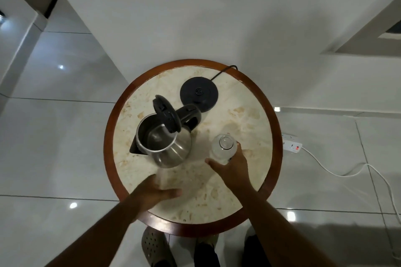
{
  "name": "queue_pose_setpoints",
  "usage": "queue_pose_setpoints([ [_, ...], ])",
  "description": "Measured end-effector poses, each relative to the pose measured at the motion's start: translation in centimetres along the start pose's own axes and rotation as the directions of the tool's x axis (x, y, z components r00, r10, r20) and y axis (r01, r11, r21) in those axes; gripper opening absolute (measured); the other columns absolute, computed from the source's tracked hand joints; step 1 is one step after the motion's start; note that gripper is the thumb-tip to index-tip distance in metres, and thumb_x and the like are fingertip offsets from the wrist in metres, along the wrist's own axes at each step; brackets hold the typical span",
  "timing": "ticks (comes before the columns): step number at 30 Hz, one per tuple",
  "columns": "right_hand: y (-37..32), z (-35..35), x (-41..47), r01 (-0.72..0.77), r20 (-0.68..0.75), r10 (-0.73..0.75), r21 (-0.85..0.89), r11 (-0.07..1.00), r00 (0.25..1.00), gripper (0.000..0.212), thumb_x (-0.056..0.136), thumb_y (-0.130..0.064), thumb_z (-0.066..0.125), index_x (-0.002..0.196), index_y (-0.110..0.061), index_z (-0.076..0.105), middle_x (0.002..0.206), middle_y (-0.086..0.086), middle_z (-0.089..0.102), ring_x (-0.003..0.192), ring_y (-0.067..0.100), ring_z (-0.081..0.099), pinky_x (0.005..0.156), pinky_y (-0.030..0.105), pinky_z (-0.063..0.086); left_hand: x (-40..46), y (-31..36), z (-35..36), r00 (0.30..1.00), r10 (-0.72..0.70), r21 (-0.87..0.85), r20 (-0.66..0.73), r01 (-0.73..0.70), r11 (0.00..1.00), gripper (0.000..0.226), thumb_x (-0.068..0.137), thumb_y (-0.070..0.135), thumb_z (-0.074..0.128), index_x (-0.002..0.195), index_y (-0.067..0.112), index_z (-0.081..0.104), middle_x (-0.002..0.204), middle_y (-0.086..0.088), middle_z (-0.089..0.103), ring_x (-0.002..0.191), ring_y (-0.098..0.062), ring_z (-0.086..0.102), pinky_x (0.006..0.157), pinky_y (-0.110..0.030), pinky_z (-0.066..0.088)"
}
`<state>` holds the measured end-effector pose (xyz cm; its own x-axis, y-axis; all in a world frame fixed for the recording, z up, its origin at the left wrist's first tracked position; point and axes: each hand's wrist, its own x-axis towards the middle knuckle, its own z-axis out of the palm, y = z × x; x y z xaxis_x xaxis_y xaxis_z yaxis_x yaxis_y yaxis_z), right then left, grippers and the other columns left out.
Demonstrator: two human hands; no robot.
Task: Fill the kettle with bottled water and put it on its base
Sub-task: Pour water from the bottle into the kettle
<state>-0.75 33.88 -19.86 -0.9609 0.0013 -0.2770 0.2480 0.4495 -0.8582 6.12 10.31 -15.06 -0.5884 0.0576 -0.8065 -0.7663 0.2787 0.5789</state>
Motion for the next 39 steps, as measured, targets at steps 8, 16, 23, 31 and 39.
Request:
queue_pose_setpoints([
  [8, -3.7, 1.4, -2.5, 0.128, 0.205, -0.073, -0.274, 0.953, 0.976, 0.072, 0.055, -0.069, 0.071, 0.112, -0.032, 0.047, 0.090, -0.017, 0.061, 0.079, 0.001, 0.062, 0.064, 0.016, 0.051, 0.2, 3.3, -7.2, 0.867, 0.367, 0.144, -0.338, -0.337, 0.930, 0.126, 0.045, 0.058, 0.084, 0.149, 0.020, 0.025, 0.152, -0.003, 0.040, 0.139, -0.025, 0.039, 0.110, -0.052, 0.038],
  [16, -10.7, 0.8, -4.2, 0.259, 0.566, 0.090, -0.505, 0.823, 0.819, 0.061, 0.057, -0.066, 0.069, 0.104, -0.033, 0.048, 0.086, -0.016, 0.059, 0.075, 0.001, 0.058, 0.061, 0.016, 0.046, 0.5, 3.9, -7.6, 0.836, 0.480, 0.205, -0.266, -0.437, 0.876, 0.092, 0.056, 0.027, 0.093, 0.130, 0.042, 0.040, 0.114, 0.028, 0.055, 0.112, -0.004, 0.053, 0.086, -0.009, 0.039],
  [23, -15.7, -0.8, -2.2, 0.195, 0.674, 0.324, -0.575, 0.795, 0.664, 0.045, 0.059, -0.066, 0.069, 0.089, -0.034, 0.058, 0.085, -0.007, 0.067, 0.077, 0.007, 0.065, 0.069, 0.025, 0.054, 0.4, 4.6, -8.4, 0.847, 0.472, 0.246, -0.243, -0.417, 0.875, 0.088, 0.059, 0.020, 0.091, 0.133, 0.029, 0.044, 0.127, 0.006, 0.061, 0.117, -0.019, 0.057, 0.098, -0.033, 0.050],
  [31, -17.1, -0.7, -0.8, 0.161, 0.653, 0.430, -0.646, 0.746, 0.623, 0.061, 0.048, -0.070, 0.070, 0.092, -0.029, 0.063, 0.088, -0.003, 0.071, 0.080, 0.014, 0.069, 0.079, 0.036, 0.058, 0.3, 4.5, -8.1, 0.836, 0.483, 0.251, -0.261, -0.425, 0.870, 0.087, 0.063, 0.021, 0.089, 0.136, 0.028, 0.042, 0.133, 0.003, 0.058, 0.121, -0.020, 0.055, 0.099, -0.032, 0.047],
  [39, -18.1, -1.0, -0.5, 0.174, 0.657, 0.461, -0.667, 0.725, 0.596, 0.056, 0.048, -0.071, 0.069, 0.086, -0.030, 0.064, 0.089, -0.001, 0.072, 0.079, 0.016, 0.070, 0.078, 0.037, 0.059, 0.7, 4.1, -8.2, 0.827, 0.500, 0.240, -0.259, -0.446, 0.862, 0.086, 0.061, 0.022, 0.090, 0.133, 0.030, 0.043, 0.121, 0.013, 0.057, 0.115, -0.015, 0.055, 0.088, -0.020, 0.045],
])
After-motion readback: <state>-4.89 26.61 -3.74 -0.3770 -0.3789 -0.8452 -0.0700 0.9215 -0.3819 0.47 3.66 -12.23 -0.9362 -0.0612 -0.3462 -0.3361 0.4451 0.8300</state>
